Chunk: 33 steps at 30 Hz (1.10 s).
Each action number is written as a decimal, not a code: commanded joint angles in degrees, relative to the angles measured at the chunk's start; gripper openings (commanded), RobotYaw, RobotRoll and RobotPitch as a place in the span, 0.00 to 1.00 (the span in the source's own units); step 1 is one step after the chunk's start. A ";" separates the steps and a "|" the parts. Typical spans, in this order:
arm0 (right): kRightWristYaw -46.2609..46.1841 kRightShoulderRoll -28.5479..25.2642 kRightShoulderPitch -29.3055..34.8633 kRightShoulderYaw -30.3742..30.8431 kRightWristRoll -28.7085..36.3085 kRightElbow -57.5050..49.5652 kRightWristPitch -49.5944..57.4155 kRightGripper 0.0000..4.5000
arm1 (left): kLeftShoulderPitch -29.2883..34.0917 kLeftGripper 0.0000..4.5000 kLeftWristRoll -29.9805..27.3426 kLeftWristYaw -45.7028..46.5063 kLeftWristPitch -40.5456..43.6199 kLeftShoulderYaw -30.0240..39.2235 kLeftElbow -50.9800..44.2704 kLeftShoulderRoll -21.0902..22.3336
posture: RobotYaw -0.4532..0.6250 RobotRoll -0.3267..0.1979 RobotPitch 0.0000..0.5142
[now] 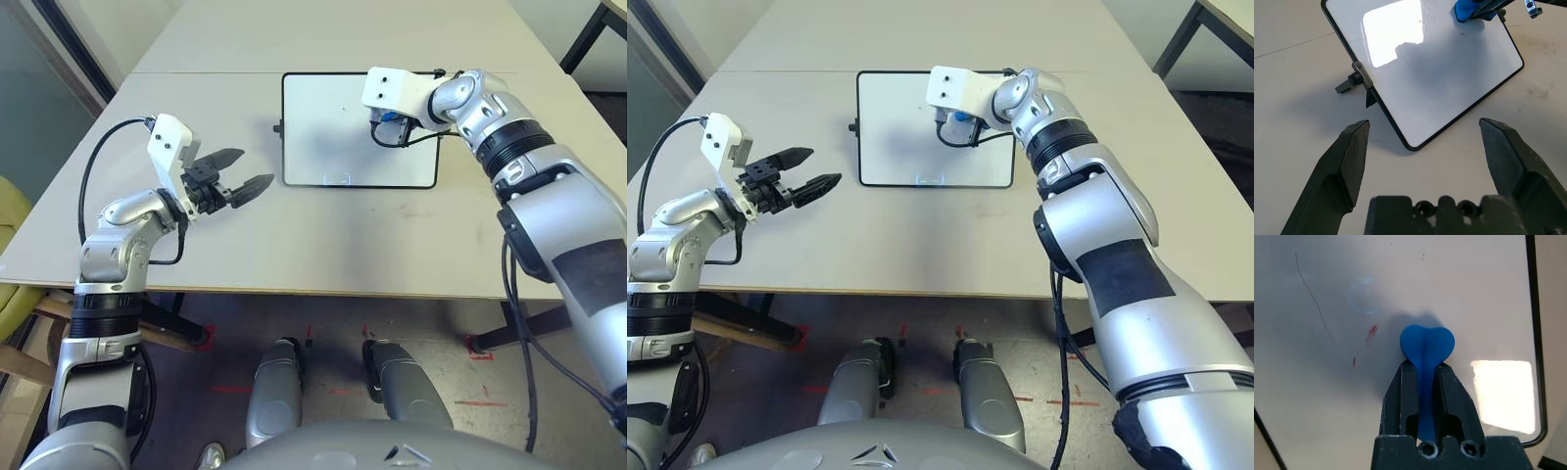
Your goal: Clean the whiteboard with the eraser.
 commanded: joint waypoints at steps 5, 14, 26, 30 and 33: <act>6.17 -1.68 -1.44 -3.11 2.79 0.67 2.03 0.04 | -0.66 1.00 0.65 -0.60 -0.69 -0.93 0.70 -0.01 | 0.32 0.62 0.31; 8.10 -5.48 -2.62 -3.12 2.50 -0.18 1.62 0.04 | -1.89 1.00 0.91 -1.34 -1.22 -1.76 1.99 -0.28 | 0.31 0.62 0.31; 17.14 -14.72 -2.63 -4.76 4.63 -2.78 4.98 0.04 | -2.19 1.00 0.79 -1.69 -1.68 -2.32 2.47 -0.34 | 0.29 0.62 0.31; 22.43 -18.65 0.90 -4.15 4.44 -5.38 7.87 0.04 | -2.24 1.00 0.74 -1.78 -1.75 -2.46 2.57 -0.41 | 0.28 0.62 0.31; 21.19 -20.55 2.94 -4.82 4.40 -5.97 12.00 0.04 | -2.24 1.00 0.70 -1.79 -1.76 -2.59 2.56 -0.45 | 0.28 0.62 0.31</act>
